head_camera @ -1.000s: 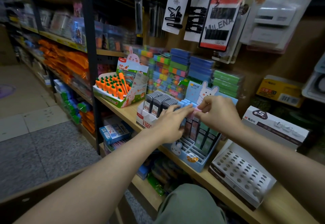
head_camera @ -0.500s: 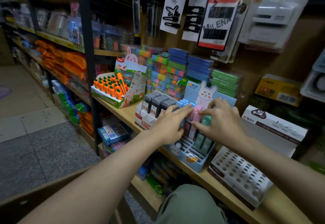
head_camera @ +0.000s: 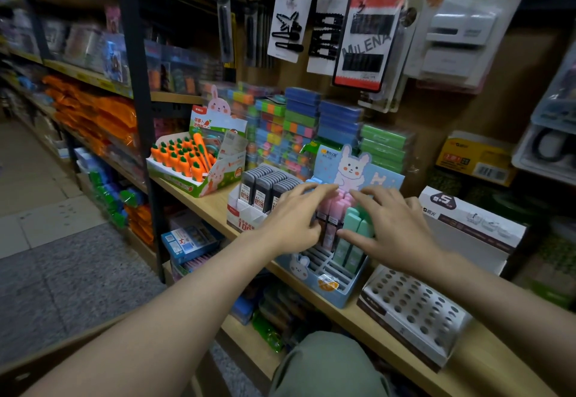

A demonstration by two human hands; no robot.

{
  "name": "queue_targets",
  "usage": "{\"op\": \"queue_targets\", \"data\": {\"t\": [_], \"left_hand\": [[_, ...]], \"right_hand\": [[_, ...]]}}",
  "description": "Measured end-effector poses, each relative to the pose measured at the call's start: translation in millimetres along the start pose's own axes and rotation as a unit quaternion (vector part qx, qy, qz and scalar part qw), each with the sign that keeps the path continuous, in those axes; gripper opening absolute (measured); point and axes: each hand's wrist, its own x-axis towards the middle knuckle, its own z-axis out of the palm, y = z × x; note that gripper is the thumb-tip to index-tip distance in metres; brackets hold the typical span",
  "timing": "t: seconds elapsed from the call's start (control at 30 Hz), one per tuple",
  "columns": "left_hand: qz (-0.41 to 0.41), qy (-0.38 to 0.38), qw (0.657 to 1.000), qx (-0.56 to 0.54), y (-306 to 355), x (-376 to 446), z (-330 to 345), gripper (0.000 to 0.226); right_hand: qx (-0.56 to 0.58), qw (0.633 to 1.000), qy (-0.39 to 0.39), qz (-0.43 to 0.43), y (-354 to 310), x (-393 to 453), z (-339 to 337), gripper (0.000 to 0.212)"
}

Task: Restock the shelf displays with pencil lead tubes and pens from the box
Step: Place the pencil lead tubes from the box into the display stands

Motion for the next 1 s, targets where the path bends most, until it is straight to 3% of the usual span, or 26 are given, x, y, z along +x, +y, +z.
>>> {"op": "queue_targets", "data": {"t": [0.2, 0.4, 0.5, 0.6, 0.73, 0.8, 0.9, 1.0], "left_hand": [[0.054, -0.004, 0.998, 0.022, 0, -1, 2, 0.067], [0.028, -0.005, 1.000, -0.002, -1, -6, 2, 0.077], [0.054, 0.014, 0.998, 0.002, -1, -13, 1, 0.077], [0.051, 0.070, 0.995, -0.045, -4, -28, -2, 0.066], [0.027, 0.207, 0.972, -0.106, -26, -81, -8, 0.034], [-0.033, 0.263, 0.952, -0.155, -47, -125, -6, 0.024], [-0.186, 0.321, 0.905, -0.209, -89, -203, 4, 0.022], [-0.399, 0.382, 0.809, -0.201, -135, -284, 21, 0.021]], "right_hand": [[-0.005, 1.000, -0.014, 0.012, -5, 5, 2, 0.078], [0.013, 1.000, -0.014, 0.016, -8, 3, 0, 0.079], [0.015, 0.999, -0.025, 0.015, -9, -4, -2, 0.078], [0.097, 0.995, 0.024, 0.008, -18, -8, -10, 0.071], [0.293, 0.951, 0.092, -0.043, -66, -11, -17, 0.040], [0.369, 0.926, 0.050, -0.058, -108, -12, -9, 0.031], [0.460, 0.882, -0.073, -0.071, -183, -14, 19, 0.022], [0.472, 0.855, -0.192, -0.094, -262, -27, 64, 0.021]]}}
